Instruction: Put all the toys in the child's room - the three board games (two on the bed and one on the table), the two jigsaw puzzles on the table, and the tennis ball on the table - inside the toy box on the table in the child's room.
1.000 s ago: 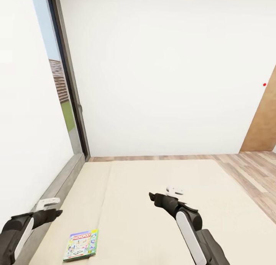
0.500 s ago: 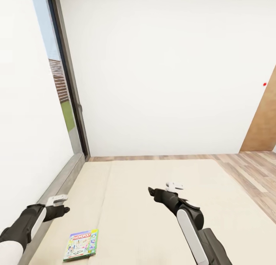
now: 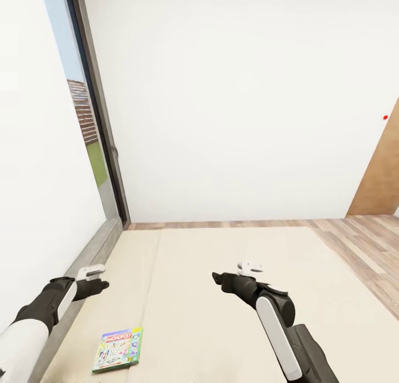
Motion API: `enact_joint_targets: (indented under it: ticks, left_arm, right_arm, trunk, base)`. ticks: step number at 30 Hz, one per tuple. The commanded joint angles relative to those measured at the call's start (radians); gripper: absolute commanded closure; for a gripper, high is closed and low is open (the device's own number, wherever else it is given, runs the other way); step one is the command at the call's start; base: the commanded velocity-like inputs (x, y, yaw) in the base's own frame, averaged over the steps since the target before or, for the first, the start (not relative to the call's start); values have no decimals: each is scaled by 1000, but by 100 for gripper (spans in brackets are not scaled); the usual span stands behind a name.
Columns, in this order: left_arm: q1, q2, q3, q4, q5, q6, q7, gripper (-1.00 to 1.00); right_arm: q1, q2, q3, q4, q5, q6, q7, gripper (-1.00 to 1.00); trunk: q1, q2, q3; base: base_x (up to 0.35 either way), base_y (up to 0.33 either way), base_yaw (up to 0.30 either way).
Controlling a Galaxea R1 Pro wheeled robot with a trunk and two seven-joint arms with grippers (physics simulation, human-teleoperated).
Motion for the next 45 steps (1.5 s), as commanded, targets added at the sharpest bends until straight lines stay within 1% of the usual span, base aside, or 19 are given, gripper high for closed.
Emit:
enact_joint_targets:
  ticks: [1, 4, 6, 9, 11, 18, 20, 24, 27, 29, 30, 31, 32, 33, 34, 35, 38, 41, 45]
  left_arm:
    - [-2, -16, 2, 1, 4, 5, 1, -100]
    - [-2, -41, -8, 4, 3, 3, 13, -100]
    - [-3, -54, -36, 5, 4, 2, 30, -100]
    - [-3, -60, -69, 5, 5, 2, 42, -100]
    - [-3, -61, -78, 6, 6, 2, 45, -100]
    - [-3, -62, -87, 7, 7, 2, 48, -100]
    - [-3, -62, -88, 7, 7, 2, 48, -100]
    - [-3, -61, -88, 7, 7, 1, 49, -100]
    - [-3, -59, -87, 7, 7, 1, 49, -100]
    - [-4, -57, -87, 7, 7, 2, 48, -100]
    - [-4, -56, -86, 7, 7, 2, 48, -100]
    - [-5, -56, -86, 7, 8, 4, 48, -100]
    - [-5, -57, -86, 6, 8, 5, 48, -100]
    - [-6, -59, -85, 5, 8, 6, 48, -100]
    - [-8, -59, -85, 4, 8, 6, 48, -100]
    - [-13, -59, -85, 3, 8, 6, 48, -100]
    - [-25, -58, -85, 4, 8, 3, 48, -100]
    - [-30, -59, -85, 4, 8, 2, 48, -100]
    - [-32, -61, -84, 4, 7, 1, 49, -100]
  right_arm:
    - [-2, 0, 0, -3, -11, 6, -10, -100]
    - [-4, 1, 0, -5, -13, 25, -10, -100]
    - [-17, 2, -1, -6, -18, 60, -10, -100]
    - [-33, 3, -2, -6, -21, 105, -10, -100]
    - [-37, 4, -2, -6, -23, 126, -10, -100]
    - [-43, 7, -2, -27, -27, 177, -9, -100]
    - [-43, 15, -2, -31, -28, 184, -7, -100]
    - [-50, 62, -1, -36, -29, 202, -1, -100]
    - [-56, 69, -2, -37, -31, 201, 39, -100]
    - [-59, 71, -9, -38, -34, 197, 158, -100]
    - [-59, 70, -15, -38, -34, 196, 200, -100]
    - [-59, 67, -34, -38, -34, 194, 296, -100]
    - [-59, 65, -46, -38, -35, 193, 346, -100]
    - [-57, 59, -74, -38, -35, 191, 445, -100]
    - [-56, 55, -89, -38, -34, 190, 493, -100]
    - [-54, 50, -115, -38, -32, 189, 580, -100]
    - [-50, 36, -167, -37, -29, 181, 729, -100]
    - [-47, 19, -193, -37, -30, 153, 795, -100]
    - [-46, 9, -213, -37, -35, 120, 859, -100]
  trunk:
    - [1, -3, -4]
    - [1, -3, -9]
    - [1, -3, -12]
    - [1, -3, -17]
    - [1, -3, -21]
    - [1, -3, -32]
    - [1, -3, -36]
    - [1, -3, -42]
    - [1, -3, -47]
    - [1, -3, -51]
    - [1, -3, -52]
    - [1, -3, -54]
    - [1, -3, -55]
    - [1, -3, -57]
    - [1, -3, -59]
    - [1, -3, -60]
    - [1, -3, -65]
    - [1, -3, -70]
    - [1, -3, -77]
  base:
    - [0, 0, 0]
    - [0, 0, 0]
    - [0, 0, 0]
    - [0, 0, 0]
    - [0, 0, 0]
    - [0, 0, 0]
    - [0, 0, 0]
    - [0, 0, 0]
    - [0, 0, 0]
    - [0, 0, 0]
    - [0, 0, 0]
    - [0, 0, 0]
    - [0, 0, 0]
    - [0, 0, 0]
    - [0, 0, 0]
    - [0, 0, 0]
    - [0, 0, 0]
    - [0, 0, 0]
    - [0, 0, 0]
